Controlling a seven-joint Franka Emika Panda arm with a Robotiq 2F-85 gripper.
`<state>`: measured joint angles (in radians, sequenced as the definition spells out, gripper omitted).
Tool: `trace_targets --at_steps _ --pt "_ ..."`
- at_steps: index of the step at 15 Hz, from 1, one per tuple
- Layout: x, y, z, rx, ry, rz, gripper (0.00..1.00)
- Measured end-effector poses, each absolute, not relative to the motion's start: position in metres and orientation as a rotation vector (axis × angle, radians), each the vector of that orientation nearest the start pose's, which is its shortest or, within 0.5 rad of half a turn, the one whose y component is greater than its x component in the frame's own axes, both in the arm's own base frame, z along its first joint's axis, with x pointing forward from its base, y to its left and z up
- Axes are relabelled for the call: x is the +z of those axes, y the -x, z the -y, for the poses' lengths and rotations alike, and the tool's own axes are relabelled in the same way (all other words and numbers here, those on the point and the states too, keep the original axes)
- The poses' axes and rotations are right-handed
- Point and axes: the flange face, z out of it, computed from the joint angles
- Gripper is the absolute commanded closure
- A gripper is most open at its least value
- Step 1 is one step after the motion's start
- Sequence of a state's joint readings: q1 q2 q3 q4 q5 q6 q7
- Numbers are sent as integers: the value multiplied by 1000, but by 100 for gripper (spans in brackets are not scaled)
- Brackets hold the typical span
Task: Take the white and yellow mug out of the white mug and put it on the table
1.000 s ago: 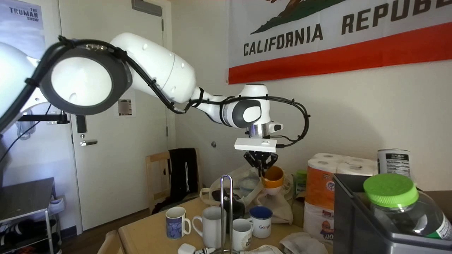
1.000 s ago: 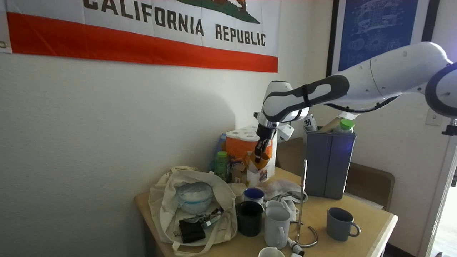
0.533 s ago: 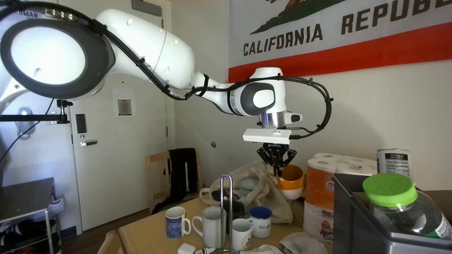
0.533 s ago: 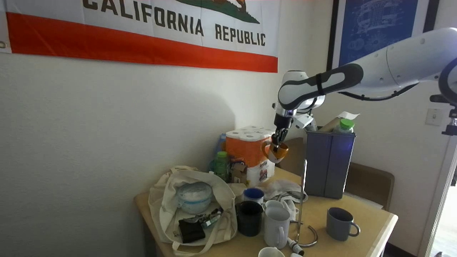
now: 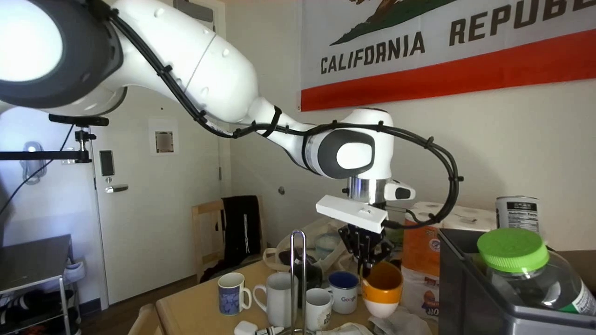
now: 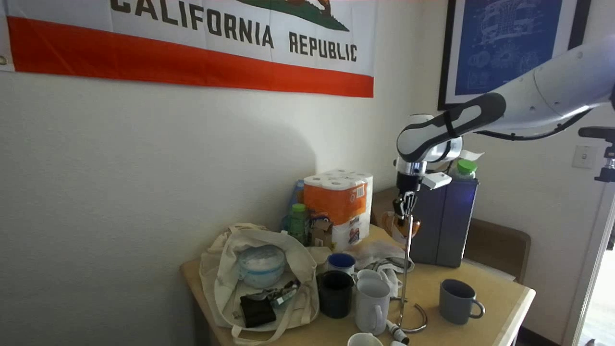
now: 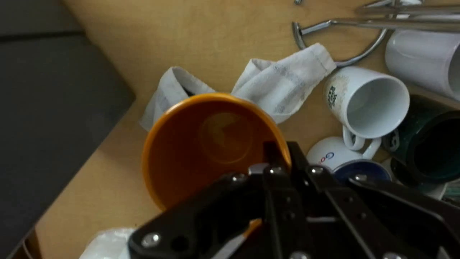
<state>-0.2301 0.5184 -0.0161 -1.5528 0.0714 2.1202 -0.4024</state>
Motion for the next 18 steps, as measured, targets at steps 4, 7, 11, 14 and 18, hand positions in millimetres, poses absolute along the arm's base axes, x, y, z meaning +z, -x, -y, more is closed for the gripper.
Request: trace_targets --at_steps 4,7,11,14,18 --pt "317 -648 169 -32 3067 129 98" --pt "297 -630 165 -24 3069 121 98" --pt "269 -606 158 29 3061 118 98" --pt "249 -591 154 70 3055 114 98" --pt "233 -578 151 114 3047 113 98"
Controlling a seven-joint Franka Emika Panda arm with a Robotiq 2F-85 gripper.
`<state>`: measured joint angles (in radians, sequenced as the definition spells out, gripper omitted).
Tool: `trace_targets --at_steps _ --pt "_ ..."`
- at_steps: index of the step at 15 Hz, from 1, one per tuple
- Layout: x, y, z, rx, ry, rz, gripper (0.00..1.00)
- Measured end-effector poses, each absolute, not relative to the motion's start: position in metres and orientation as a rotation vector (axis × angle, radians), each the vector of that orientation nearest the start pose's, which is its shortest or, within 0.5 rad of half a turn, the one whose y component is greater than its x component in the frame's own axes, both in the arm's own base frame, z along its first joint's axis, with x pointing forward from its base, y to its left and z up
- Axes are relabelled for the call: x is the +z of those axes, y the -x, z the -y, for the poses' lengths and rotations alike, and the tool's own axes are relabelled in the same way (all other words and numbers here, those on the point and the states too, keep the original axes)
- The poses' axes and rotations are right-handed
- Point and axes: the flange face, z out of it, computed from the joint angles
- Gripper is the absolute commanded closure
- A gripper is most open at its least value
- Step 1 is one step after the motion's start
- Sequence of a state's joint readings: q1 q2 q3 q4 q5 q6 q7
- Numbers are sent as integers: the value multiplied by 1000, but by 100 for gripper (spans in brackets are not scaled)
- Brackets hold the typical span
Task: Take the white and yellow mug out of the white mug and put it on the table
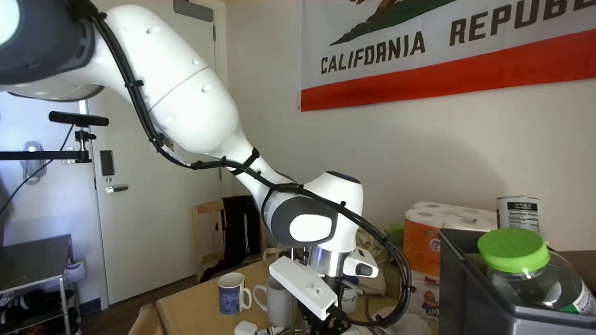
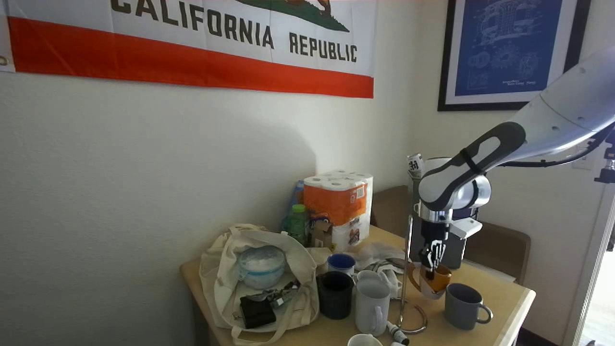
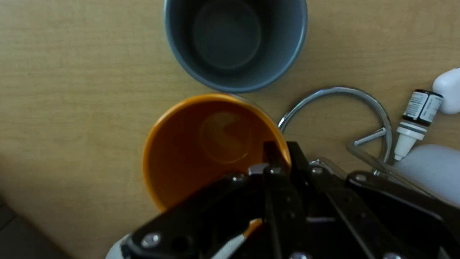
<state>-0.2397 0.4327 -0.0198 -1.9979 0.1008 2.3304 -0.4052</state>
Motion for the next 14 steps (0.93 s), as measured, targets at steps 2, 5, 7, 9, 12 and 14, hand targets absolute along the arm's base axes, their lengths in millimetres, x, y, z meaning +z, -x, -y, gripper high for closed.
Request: trace_targets --at_steps 2,5,7,9,12,14 --pt "229 -575 151 130 3047 119 98" --pt "227 -573 149 144 3056 143 98" --pt "226 -574 146 156 3069 174 66" --pt "224 -574 142 169 3080 206 58" --pt "224 -576 136 184 3101 237 37" --pt "224 -577 131 189 3109 260 22"
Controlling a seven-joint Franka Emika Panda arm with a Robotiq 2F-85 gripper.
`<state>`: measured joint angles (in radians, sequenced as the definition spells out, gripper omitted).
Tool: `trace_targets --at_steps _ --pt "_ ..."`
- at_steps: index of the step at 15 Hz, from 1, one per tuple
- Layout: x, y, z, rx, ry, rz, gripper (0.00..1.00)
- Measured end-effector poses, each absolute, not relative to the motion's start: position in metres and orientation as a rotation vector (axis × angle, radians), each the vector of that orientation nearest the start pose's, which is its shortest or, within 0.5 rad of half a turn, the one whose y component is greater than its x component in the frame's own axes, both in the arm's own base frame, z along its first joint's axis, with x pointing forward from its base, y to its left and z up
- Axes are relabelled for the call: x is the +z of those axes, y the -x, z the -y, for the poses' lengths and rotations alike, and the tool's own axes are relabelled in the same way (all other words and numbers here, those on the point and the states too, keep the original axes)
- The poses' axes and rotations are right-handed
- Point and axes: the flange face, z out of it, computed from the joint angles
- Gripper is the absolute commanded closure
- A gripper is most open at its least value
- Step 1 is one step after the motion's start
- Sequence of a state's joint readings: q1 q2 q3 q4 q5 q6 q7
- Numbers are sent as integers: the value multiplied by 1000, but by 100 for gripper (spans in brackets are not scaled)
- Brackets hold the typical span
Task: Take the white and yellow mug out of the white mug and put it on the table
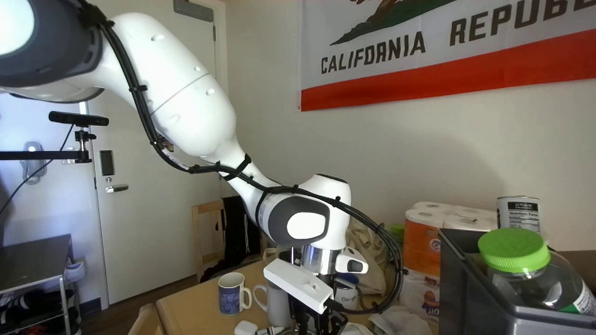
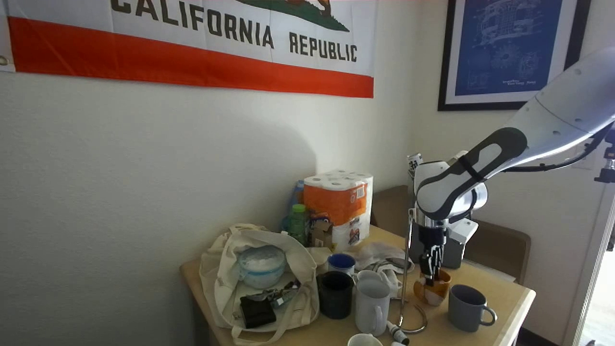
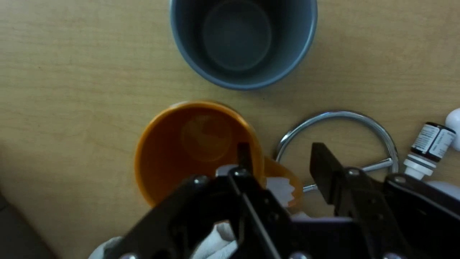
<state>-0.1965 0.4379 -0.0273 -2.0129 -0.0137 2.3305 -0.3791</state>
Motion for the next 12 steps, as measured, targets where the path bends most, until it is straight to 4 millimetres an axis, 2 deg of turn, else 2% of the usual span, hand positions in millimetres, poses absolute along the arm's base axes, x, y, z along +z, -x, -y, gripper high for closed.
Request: trace_targets --at_steps 3,7,12 --pt "225 -578 127 191 3119 268 0" --pt "240 -589 123 142 3130 282 0" --pt "296 -608 126 -12 3172 293 0"
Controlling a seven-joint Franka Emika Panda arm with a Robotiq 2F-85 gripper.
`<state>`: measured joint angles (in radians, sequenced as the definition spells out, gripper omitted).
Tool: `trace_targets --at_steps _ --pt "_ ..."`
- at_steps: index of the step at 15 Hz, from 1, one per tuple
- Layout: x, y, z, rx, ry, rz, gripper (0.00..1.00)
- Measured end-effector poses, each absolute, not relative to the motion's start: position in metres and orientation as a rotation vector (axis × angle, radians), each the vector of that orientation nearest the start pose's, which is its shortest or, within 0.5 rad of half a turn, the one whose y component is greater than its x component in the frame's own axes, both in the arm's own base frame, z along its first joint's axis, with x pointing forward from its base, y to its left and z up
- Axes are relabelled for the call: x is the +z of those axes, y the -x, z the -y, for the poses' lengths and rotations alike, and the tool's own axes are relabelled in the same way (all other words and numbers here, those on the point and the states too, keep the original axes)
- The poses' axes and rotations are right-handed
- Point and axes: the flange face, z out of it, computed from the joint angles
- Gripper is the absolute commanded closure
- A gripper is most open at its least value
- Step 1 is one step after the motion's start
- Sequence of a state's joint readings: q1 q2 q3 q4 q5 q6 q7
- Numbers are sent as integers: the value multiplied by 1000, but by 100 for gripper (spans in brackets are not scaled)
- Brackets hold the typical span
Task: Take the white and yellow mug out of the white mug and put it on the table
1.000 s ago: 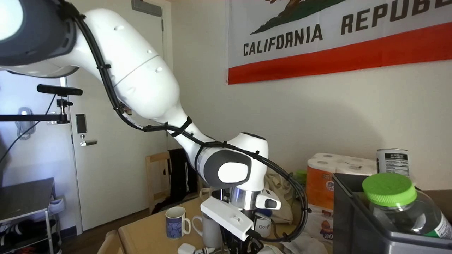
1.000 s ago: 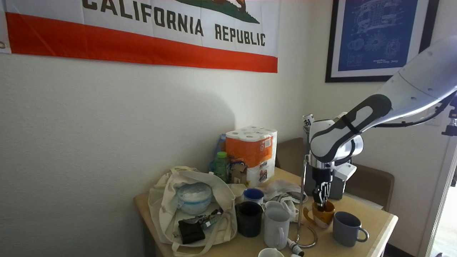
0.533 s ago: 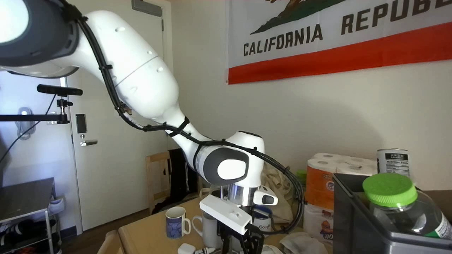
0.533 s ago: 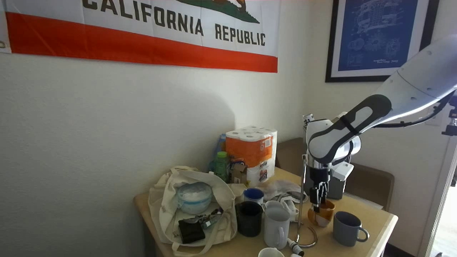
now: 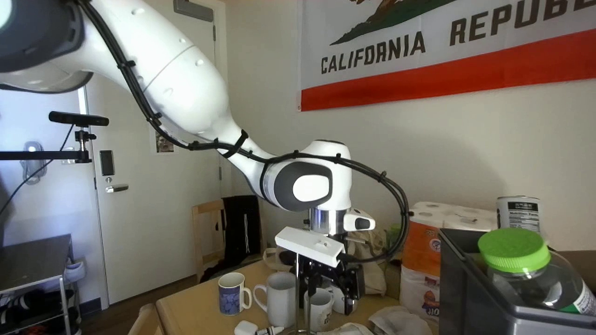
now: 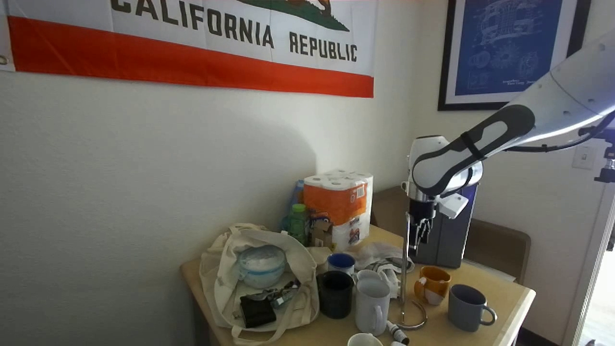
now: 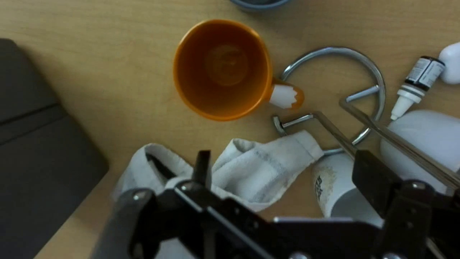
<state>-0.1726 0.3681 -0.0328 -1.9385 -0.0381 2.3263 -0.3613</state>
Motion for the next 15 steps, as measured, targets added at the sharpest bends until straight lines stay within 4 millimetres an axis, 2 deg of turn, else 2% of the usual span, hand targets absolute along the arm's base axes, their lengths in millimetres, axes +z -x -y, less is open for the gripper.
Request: trace_targets --at_steps 4,8,12,15 --pt "350 -612 136 -94 3232 263 0" --pt "397 -612 135 -137 3250 268 0" --pt "433 -615 123 -181 3252 293 0" --pt "450 -617 114 -222 3254 313 0"
